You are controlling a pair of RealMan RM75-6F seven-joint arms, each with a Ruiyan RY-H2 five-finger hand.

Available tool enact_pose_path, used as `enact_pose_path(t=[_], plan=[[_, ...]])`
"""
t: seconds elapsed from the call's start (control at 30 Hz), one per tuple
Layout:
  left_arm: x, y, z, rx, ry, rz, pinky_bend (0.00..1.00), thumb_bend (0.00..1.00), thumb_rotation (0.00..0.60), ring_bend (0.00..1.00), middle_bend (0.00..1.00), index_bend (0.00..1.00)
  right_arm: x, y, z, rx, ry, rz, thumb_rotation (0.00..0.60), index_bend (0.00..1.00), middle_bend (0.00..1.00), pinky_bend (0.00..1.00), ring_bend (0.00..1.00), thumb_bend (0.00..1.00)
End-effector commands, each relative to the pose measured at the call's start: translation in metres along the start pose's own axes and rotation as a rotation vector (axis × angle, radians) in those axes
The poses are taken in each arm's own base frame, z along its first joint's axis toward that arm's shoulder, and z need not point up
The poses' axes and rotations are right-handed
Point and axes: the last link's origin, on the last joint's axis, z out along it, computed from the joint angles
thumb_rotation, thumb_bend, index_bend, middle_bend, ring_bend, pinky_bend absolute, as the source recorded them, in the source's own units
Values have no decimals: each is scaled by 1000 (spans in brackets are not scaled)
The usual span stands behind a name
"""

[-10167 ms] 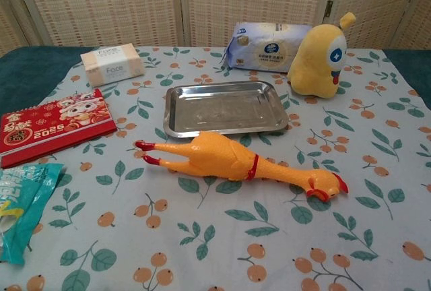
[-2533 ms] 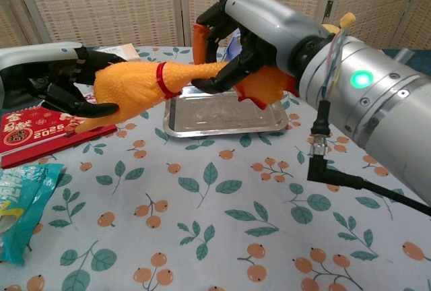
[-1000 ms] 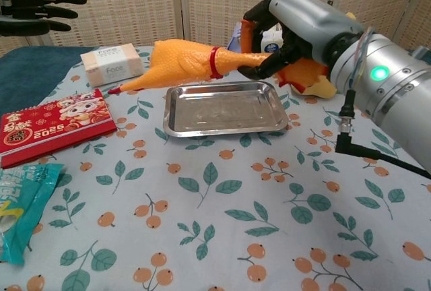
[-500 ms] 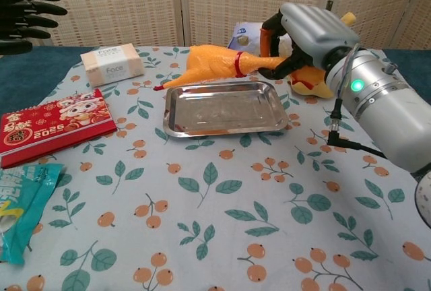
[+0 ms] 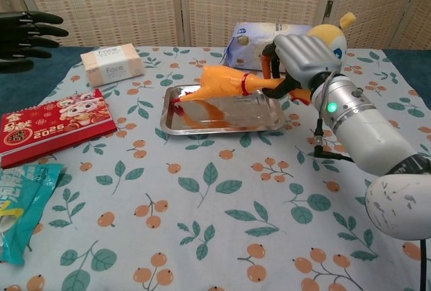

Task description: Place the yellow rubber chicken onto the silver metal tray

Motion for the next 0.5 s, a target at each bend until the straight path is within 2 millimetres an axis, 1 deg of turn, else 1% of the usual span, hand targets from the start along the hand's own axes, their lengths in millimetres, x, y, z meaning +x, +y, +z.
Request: enact_pose_path(t=[0.03, 0.13, 0.2, 0.3, 0.4, 0.47, 0.5], plan=[[-1, -2, 1, 3, -5, -5, 0, 333, 600, 0, 0, 0, -10, -8, 2, 15, -12, -11, 600, 906, 619, 876, 694, 438], [-2, -3, 1, 7, -20, -27, 0, 336, 600, 0, 0, 0, -13, -7, 2, 12, -15, -13, 600, 903, 619, 872, 684, 438], [-2, -3, 1, 10, -27, -34, 0, 339, 600, 0, 0, 0, -16, -6, 3, 3, -34, -4, 600, 893, 619, 845, 662, 437], [-1, -3, 0, 6, -24, -35, 0, 339, 600, 0, 0, 0, -21, -5, 1, 5, -71, -1, 600, 849, 619, 779, 595, 389], [-1, -1, 0, 7, -22, -38, 0, 340, 600, 0, 0, 0, -23, -3, -1, 28, -101, 6, 600, 784, 582, 663, 497, 337], [-1, -1, -1, 12, -24, -36, 0, 342, 600, 0, 0, 0, -22, -1, -2, 39, -116, 3, 600, 707, 522, 562, 412, 316], [-1, -1, -1, 14, -24, -35, 0, 343, 600, 0, 0, 0, -22, 0, -3, 40, -122, 2, 600, 677, 497, 533, 384, 311]])
